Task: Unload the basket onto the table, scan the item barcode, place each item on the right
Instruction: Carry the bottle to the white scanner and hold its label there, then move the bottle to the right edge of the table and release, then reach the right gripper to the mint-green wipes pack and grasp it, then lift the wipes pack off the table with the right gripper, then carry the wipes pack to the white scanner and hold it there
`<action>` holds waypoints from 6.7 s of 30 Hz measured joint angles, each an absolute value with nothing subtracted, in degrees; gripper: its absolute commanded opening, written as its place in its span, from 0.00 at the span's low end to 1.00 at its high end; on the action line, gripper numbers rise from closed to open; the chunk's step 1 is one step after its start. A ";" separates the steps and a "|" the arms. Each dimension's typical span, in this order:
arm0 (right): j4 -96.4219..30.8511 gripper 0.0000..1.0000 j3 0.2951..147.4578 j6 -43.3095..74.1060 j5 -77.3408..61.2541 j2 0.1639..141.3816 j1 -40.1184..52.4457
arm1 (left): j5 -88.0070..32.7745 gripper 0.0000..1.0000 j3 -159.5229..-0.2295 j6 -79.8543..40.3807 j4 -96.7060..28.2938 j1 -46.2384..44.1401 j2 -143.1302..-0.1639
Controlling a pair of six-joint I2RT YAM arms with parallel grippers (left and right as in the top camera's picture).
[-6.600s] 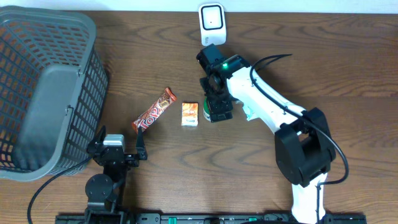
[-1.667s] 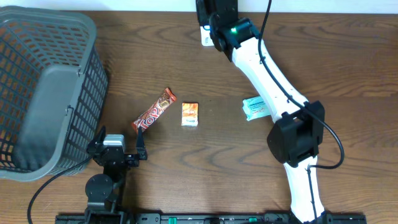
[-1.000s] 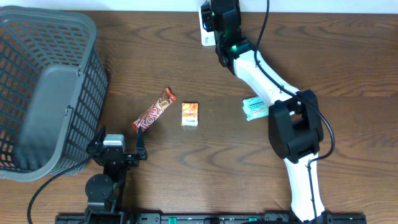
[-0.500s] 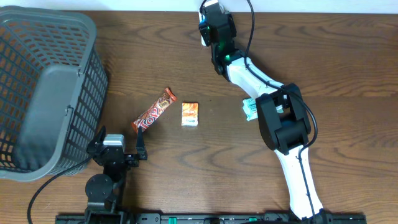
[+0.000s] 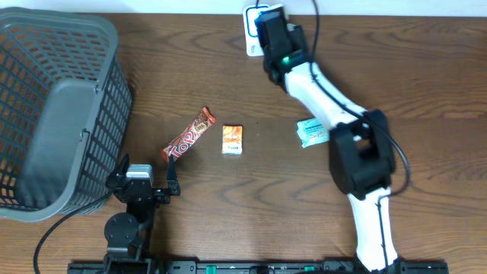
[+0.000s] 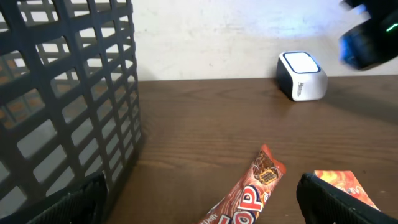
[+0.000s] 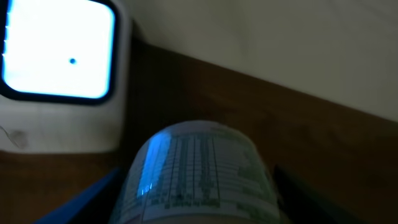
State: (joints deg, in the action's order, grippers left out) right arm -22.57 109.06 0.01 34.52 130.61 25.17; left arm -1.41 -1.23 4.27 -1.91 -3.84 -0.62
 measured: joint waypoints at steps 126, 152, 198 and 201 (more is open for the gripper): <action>-47.77 0.01 73.63 19.81 23.86 113.67 28.73 | -1.41 0.98 -1.23 4.27 -1.91 -3.84 -0.62; -62.96 0.01 79.13 -21.08 -63.57 112.46 4.29 | -1.41 0.98 -1.23 4.27 -1.91 -3.84 -0.62; -56.21 0.01 78.61 -16.62 -86.52 123.87 3.84 | -1.41 0.98 -1.23 4.27 -1.91 -3.84 -0.62; -58.78 0.01 78.61 -14.96 -85.71 123.87 3.20 | -1.41 0.98 -1.23 4.27 -1.91 -3.84 -0.62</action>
